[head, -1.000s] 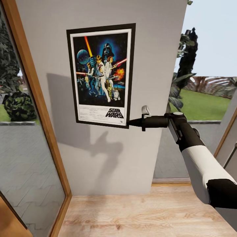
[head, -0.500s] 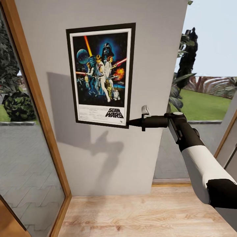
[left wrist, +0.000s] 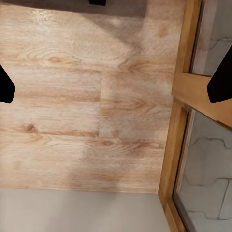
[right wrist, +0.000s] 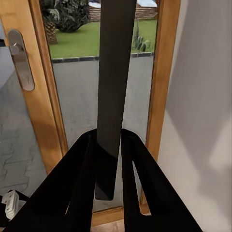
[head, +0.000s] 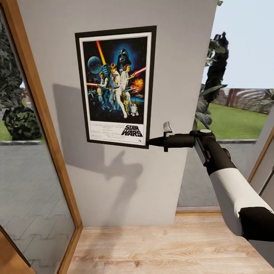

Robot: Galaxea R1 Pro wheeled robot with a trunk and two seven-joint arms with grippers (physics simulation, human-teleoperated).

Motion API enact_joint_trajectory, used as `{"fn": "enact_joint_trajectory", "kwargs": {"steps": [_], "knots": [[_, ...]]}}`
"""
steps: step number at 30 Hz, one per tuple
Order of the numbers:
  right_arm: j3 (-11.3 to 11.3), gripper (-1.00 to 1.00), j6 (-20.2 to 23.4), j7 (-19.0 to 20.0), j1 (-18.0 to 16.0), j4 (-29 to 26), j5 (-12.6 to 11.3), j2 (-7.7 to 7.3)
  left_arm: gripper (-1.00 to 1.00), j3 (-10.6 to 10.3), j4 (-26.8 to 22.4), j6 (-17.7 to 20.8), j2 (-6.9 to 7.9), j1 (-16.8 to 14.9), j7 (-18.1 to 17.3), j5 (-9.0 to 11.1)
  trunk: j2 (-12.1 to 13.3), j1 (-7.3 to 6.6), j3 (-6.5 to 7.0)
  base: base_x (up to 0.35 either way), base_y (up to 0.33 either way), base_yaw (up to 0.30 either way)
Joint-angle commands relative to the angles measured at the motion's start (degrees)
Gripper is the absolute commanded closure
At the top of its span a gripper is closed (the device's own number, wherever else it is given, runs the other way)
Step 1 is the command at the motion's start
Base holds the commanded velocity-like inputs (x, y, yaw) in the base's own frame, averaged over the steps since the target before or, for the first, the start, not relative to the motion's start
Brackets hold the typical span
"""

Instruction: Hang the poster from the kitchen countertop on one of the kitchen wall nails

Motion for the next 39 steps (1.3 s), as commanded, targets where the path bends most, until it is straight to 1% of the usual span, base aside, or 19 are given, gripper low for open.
{"fn": "enact_joint_trajectory", "kwargs": {"steps": [1, 23, 29, 39], "knots": [[0.1, 1.00, 0.8, 0.2, 0.0, 0.0, -0.1, -0.04, -1.00, 0.2, -0.1, 0.3, -0.03, 0.0, -0.4, -0.1, -0.1, 0.03, -0.04, 0.000, 0.000, 0.000], [0.0, 1.00, 0.7, 1.0, 0.0, 0.0, -0.2, -0.10, -1.00, 0.3, -0.1, 0.3, 0.05, 0.0, -0.4, -0.1, -0.1, 0.03, -0.04, 0.006, 0.003, 0.000], [0.0, 1.00, 0.8, 0.9, 0.0, 0.0, -0.1, -0.05, -1.00, 0.3, -0.2, 0.3, 0.05, 0.0, -0.4, -0.1, -0.1, 0.03, -0.04, 0.157, 0.103, 0.000], [0.0, 1.00, 0.7, 1.0, 0.0, 0.0, -0.1, -0.05, -1.00, 0.3, -0.1, 0.3, 0.05, 0.0, -0.4, -0.1, -0.1, 0.03, -0.04, 0.229, 0.181, 0.000]]}}
